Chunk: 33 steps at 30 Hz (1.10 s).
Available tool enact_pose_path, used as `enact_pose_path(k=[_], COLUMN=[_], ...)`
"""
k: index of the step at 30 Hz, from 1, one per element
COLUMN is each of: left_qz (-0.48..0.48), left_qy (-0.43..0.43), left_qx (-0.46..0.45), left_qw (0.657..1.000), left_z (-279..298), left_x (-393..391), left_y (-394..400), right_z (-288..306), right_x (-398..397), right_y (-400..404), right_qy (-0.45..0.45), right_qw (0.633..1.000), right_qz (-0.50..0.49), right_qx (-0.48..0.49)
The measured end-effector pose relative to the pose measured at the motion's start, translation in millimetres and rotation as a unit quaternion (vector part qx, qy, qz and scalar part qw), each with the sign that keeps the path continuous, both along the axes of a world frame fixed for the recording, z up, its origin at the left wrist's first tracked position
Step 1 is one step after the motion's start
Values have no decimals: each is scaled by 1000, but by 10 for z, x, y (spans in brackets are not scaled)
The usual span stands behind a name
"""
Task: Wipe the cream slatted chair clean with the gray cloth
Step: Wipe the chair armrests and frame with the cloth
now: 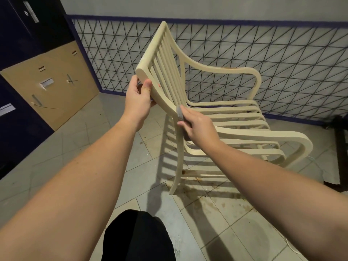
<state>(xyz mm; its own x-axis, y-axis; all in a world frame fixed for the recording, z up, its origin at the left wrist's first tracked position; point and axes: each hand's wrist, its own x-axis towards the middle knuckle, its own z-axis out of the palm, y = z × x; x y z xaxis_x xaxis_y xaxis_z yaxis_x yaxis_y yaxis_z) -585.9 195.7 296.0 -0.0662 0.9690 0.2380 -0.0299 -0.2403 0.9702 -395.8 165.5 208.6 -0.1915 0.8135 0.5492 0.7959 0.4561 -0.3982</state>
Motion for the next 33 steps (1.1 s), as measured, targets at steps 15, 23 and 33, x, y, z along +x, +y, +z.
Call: enact_pose_path(k=[15,23,33], left_qz=[-4,-18,0], left_qy=[15,16,27], left_qx=[20,27,-24], left_qw=[1000,999,999], left_z=[-40,-25,-525], left_x=[-1,-14,247], left_y=[1,-14,-149], right_z=[-483,-1281,3], right_x=[161,483,489], right_y=[126,-353,-375], right_qy=[-306,-212,49], right_qw=[915,968,980], right_qz=[187,86,7], right_qx=[185,-107,193])
